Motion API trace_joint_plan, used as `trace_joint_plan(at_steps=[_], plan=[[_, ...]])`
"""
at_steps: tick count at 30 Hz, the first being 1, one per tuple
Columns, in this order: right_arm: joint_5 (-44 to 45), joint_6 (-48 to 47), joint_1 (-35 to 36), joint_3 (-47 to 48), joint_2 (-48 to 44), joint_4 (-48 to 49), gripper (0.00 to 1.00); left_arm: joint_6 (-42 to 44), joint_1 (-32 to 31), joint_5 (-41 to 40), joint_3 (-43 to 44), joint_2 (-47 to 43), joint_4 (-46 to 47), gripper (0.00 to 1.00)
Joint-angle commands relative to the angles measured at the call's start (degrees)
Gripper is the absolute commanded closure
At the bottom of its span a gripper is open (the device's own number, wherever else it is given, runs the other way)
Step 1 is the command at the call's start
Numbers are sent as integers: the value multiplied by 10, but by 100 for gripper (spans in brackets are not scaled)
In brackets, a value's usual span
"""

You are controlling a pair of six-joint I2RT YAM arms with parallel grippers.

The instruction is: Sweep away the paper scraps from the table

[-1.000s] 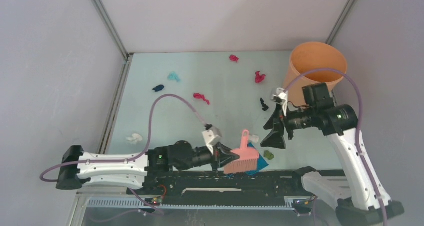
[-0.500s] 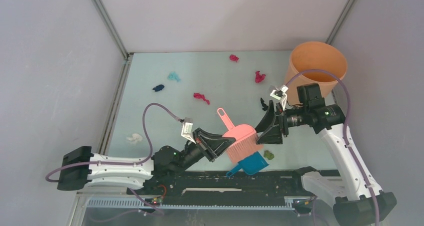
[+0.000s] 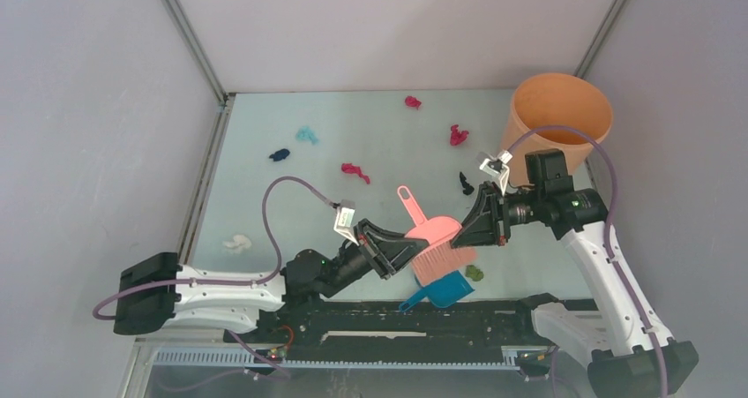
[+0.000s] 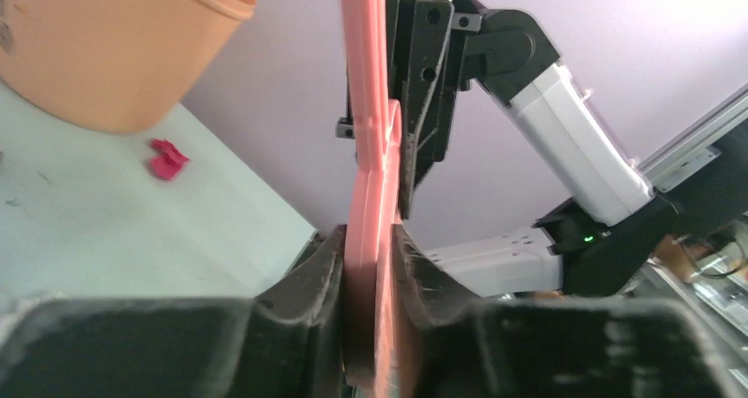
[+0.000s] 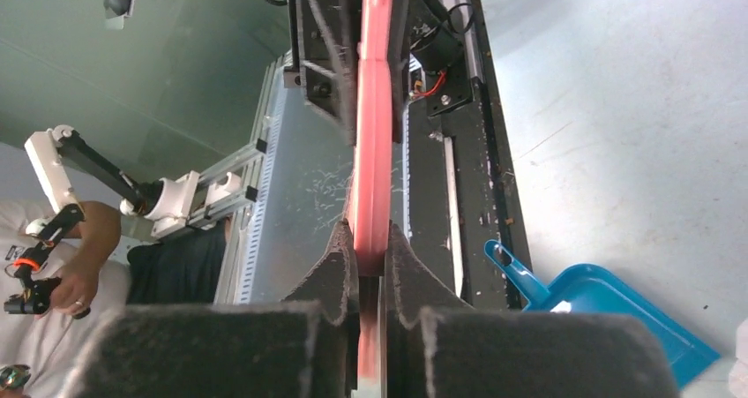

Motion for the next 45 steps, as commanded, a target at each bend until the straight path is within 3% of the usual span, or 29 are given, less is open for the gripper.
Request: trace_joint_plan(at_steps=[1, 3, 5, 9, 13, 22, 27, 35, 45], plan=[[28, -26, 6, 10, -11, -10, 100, -1, 18, 70, 29, -19, -49, 59], [78, -108, 36, 40, 1, -84, 100, 39, 20, 85, 34, -57, -153, 43], [155, -188, 88, 63, 24, -154, 100, 88, 20, 86, 52, -106, -292, 36], [217, -229, 151, 70, 71, -217, 100, 177, 20, 83, 92, -181, -504, 31], [223, -258, 169, 70, 98, -248, 100, 211, 21, 80, 104, -225, -602, 33], [232, -252, 197, 82, 120, -246, 100, 206, 32, 147, 112, -229, -656, 45], [234, -251, 202, 83, 125, -248, 100, 202, 37, 158, 112, -221, -643, 49], [232, -257, 206, 83, 126, -260, 100, 186, 54, 172, 101, -239, -594, 46], [230, -256, 207, 83, 126, -259, 100, 174, 60, 216, 99, -222, -584, 59]])
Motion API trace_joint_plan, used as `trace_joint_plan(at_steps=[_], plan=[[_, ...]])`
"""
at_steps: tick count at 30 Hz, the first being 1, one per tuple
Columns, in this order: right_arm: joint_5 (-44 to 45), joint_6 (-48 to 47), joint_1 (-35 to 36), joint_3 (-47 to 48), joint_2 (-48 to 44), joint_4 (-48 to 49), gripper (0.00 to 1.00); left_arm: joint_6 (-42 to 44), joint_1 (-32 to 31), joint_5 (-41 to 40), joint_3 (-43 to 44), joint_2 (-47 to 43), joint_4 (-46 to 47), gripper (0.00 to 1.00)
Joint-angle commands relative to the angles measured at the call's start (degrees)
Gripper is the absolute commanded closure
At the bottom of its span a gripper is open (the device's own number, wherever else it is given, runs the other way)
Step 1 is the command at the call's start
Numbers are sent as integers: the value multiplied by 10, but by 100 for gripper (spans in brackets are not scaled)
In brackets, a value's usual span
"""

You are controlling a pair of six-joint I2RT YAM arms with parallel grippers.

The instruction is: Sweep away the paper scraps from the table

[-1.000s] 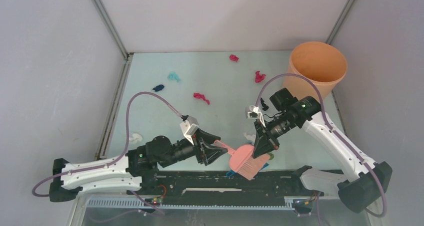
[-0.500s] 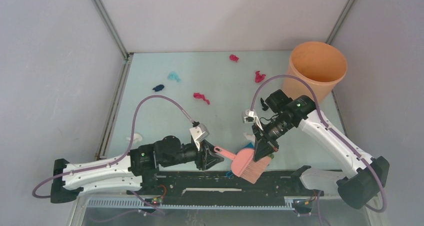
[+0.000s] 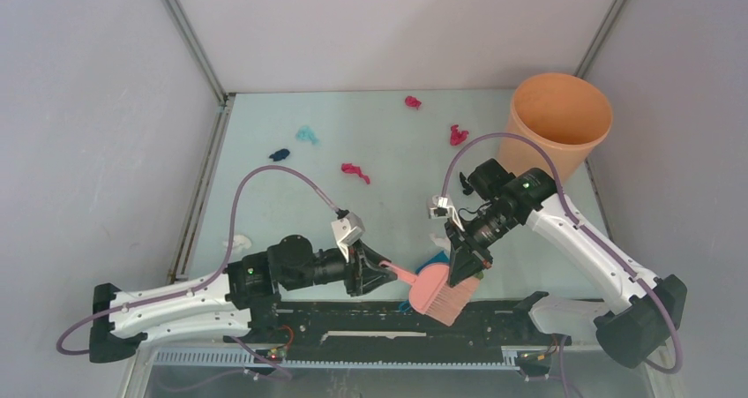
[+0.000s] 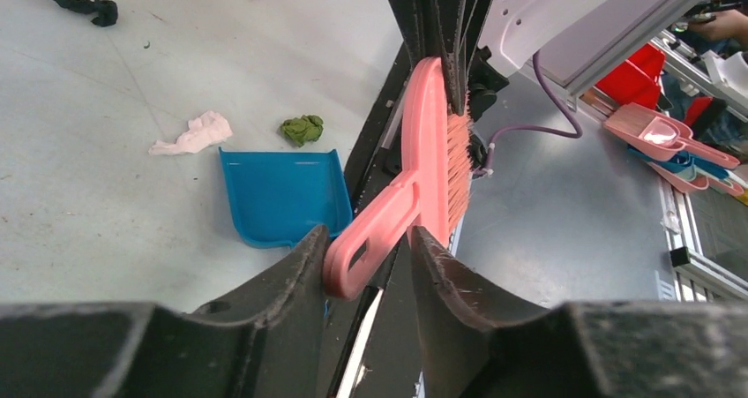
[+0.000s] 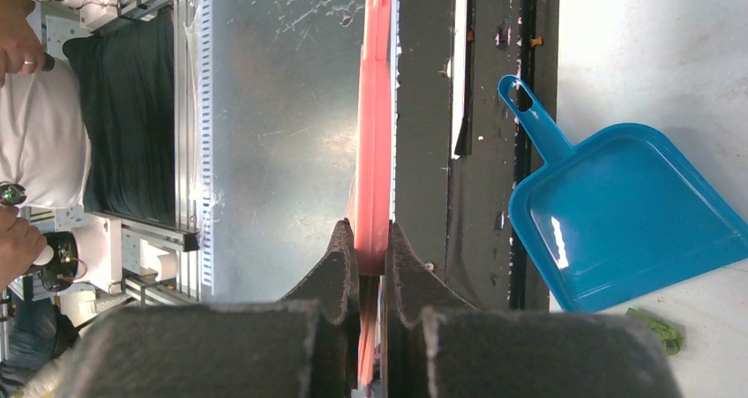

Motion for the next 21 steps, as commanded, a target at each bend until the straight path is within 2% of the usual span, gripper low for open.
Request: trace_joint_plan(at_steps=[1, 7, 12, 13, 15, 17, 19, 21], plan=[[-10, -9, 6, 20, 0, -6, 100, -8, 3, 31, 8, 5, 30, 61], [-7, -9, 6, 21, -1, -7, 100, -6, 4, 42, 11, 7, 42, 75], [-3, 4, 6, 21, -3, 6, 98, -5, 7, 63, 10, 17, 44, 95], [3, 17, 6, 21, -6, 16, 88, -6, 7, 64, 11, 18, 40, 99], [38, 68, 0, 18, -19, 57, 66, -5, 7, 48, 16, 17, 19, 100], [128, 152, -15, 6, -34, 146, 48, 1, 8, 16, 26, 1, -31, 100], [239, 216, -31, -11, -39, 208, 38, 3, 8, -67, 50, -23, -111, 100], [319, 242, -41, -29, -27, 247, 36, -3, 8, -156, 79, -50, -203, 100]])
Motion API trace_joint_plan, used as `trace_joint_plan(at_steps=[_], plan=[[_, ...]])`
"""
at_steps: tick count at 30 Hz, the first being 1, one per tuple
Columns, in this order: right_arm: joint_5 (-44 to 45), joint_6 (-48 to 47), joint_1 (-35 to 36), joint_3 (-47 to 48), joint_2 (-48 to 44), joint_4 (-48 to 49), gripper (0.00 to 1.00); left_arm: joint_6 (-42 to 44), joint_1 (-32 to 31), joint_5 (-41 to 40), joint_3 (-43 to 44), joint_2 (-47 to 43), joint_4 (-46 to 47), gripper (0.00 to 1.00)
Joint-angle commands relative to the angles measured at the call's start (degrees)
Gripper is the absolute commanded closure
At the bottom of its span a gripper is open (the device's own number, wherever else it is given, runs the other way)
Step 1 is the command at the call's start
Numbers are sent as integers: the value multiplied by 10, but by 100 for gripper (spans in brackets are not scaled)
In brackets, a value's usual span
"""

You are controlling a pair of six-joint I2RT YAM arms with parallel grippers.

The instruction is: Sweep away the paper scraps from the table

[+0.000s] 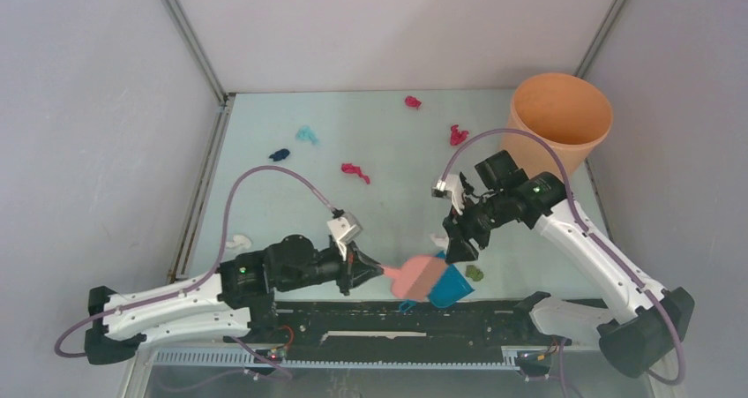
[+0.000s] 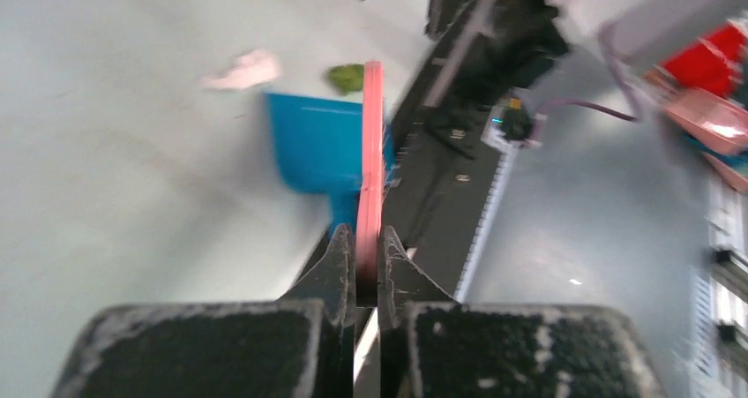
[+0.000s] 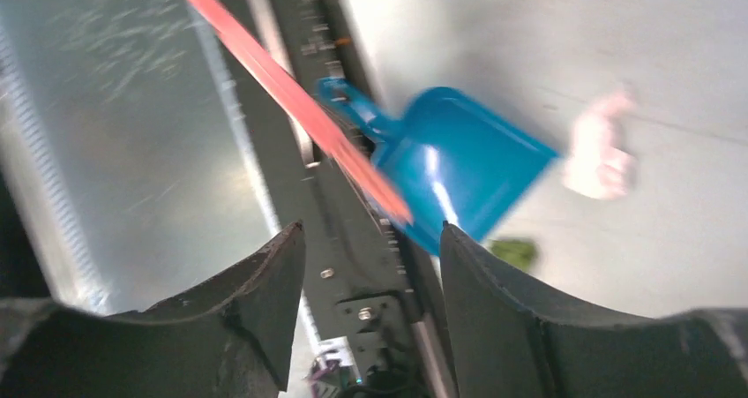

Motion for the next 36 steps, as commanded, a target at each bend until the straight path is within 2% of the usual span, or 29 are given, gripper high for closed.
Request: trace_joint_plan(at_steps=[1, 4, 7, 14, 19, 22, 30, 36], plan=[[198, 122, -19, -25, 13, 136, 36, -5, 4, -211, 86, -63, -188, 100], [188, 138, 9, -25, 86, 135, 39, -47, 4, -349, 126, -96, -328, 100], [172, 147, 54, -24, 162, 147, 43, -88, 4, -425, 154, -132, -401, 100], [200, 162, 155, 14, 303, 140, 44, -169, 4, -503, 179, -213, -490, 100], [244, 185, 209, 17, 330, 146, 38, -180, 4, -532, 189, -252, -515, 100], [249, 196, 218, 18, 352, 161, 38, -174, 4, -542, 196, -255, -518, 100], [235, 193, 237, 67, 428, 158, 52, -170, 4, -542, 193, -229, -516, 100], [276, 156, 275, 104, 443, 148, 78, -173, 4, -526, 172, -239, -491, 100]])
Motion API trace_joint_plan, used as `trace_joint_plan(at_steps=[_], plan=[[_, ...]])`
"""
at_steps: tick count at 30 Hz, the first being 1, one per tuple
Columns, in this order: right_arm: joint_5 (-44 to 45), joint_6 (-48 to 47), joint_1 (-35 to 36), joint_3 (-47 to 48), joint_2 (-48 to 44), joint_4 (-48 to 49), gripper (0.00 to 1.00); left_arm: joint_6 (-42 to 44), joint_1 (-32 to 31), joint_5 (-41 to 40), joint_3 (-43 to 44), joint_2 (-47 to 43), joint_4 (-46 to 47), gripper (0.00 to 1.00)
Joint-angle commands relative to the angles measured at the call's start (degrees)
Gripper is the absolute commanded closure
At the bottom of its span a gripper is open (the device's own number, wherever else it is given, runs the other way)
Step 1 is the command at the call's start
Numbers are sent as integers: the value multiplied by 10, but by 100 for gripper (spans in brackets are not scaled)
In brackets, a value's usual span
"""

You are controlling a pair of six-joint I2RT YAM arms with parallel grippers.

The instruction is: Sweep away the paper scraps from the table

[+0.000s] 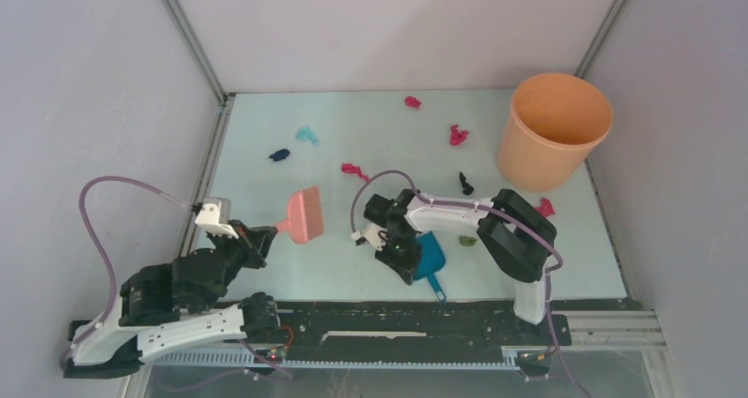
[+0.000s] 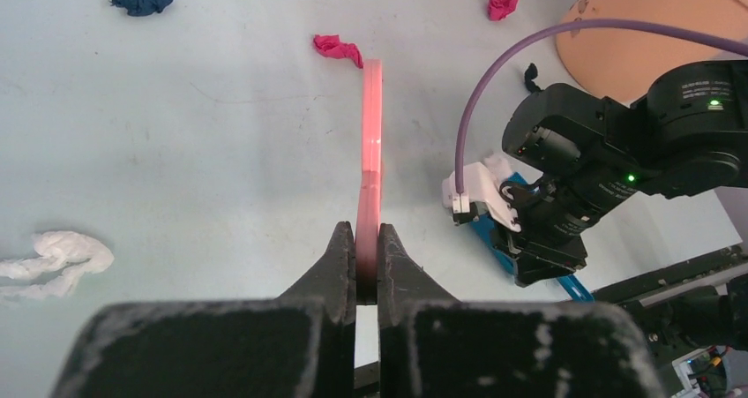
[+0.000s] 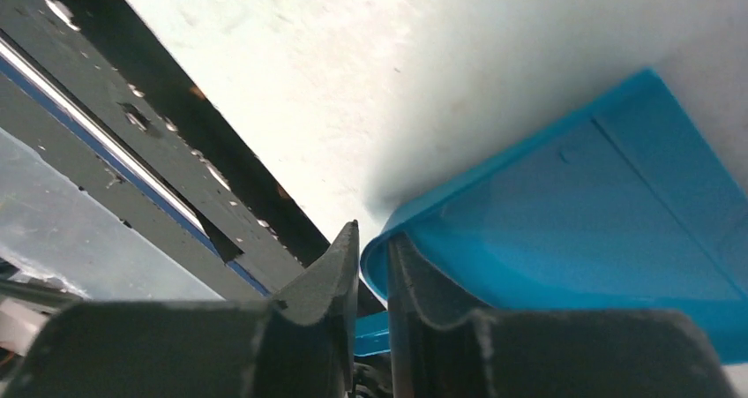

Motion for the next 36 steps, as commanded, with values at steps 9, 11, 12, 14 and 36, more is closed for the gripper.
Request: trace_joint_plan(at_steps=[9, 11, 12, 14, 36], plan=[[111, -135, 124, 4, -50, 19, 87, -12, 3, 4, -5, -27, 26, 100], [143, -142, 128, -19, -70, 24, 70, -14, 3, 8, -4, -32, 24, 100], [148, -142, 126, -30, -91, 27, 59, -14, 3, 10, -3, -35, 23, 100], [125, -145, 117, -58, -146, 33, 44, -16, 3, 11, -2, -38, 19, 100], [29, -98, -19, -311, -358, 185, 26, 10, 3, -22, 15, 38, 68, 100]])
